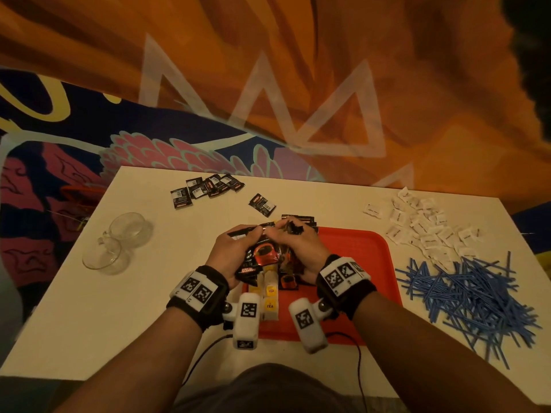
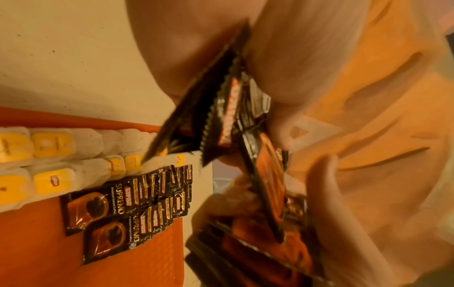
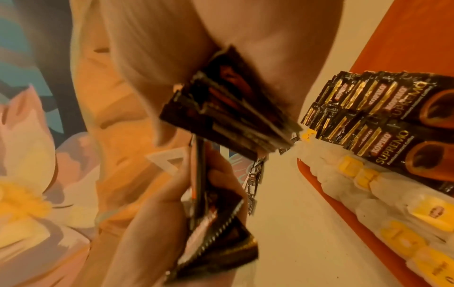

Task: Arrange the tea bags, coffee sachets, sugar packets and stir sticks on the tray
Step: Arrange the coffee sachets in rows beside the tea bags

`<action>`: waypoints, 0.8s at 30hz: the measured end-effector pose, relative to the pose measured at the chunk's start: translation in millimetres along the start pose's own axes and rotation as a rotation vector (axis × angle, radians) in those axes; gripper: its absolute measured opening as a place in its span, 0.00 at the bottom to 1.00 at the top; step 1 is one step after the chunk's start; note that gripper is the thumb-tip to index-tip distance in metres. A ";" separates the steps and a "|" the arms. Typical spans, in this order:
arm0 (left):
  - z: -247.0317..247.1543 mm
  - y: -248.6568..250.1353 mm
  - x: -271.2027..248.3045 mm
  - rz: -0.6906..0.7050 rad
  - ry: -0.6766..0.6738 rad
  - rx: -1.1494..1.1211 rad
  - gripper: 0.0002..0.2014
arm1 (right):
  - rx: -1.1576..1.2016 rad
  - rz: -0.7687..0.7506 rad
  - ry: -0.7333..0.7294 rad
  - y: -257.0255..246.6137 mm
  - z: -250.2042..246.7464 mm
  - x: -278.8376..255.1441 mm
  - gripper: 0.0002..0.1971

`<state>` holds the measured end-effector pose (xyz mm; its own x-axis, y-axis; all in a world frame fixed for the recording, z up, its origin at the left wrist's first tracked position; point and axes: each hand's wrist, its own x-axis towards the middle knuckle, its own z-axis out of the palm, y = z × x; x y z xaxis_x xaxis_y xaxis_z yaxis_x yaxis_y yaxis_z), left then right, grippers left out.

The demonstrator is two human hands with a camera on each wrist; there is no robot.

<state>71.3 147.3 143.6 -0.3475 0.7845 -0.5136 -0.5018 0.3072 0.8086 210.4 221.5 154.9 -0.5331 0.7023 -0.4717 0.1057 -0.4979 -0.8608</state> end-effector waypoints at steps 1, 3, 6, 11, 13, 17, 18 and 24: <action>3.1 0.1 -1.7 -0.002 -0.022 0.000 0.12 | -0.038 -0.001 -0.011 0.7 3.4 -0.7 0.19; 7.5 0.0 -3.7 -0.024 -0.034 -0.028 0.14 | -0.059 -0.048 0.018 0.7 8.8 -1.6 0.14; 7.5 2.4 -5.8 -0.123 -0.041 -0.152 0.13 | -0.006 -0.090 0.151 -1.3 7.8 0.5 0.15; 3.0 6.0 -4.9 -0.093 0.026 -0.137 0.05 | 0.208 -0.120 0.169 0.6 -0.6 0.6 0.19; 2.3 7.5 -4.9 -0.045 0.033 -0.102 0.06 | 0.183 -0.138 0.184 1.6 -4.4 1.4 0.17; 1.4 9.5 -4.0 0.033 0.037 -0.062 0.05 | -0.087 -0.148 0.138 4.1 -4.4 -0.7 0.11; 2.2 9.1 -3.5 0.043 0.031 -0.038 0.06 | -0.182 -0.157 0.117 5.4 -2.4 -0.6 0.12; 9.2 11.4 -9.5 -0.056 -0.106 -0.085 0.06 | -0.432 -0.303 0.198 2.4 5.5 0.9 0.11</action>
<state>76.2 148.3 160.3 -0.2336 0.8213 -0.5205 -0.5851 0.3088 0.7499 205.6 218.1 153.5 -0.4294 0.8846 -0.1820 0.3284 -0.0348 -0.9439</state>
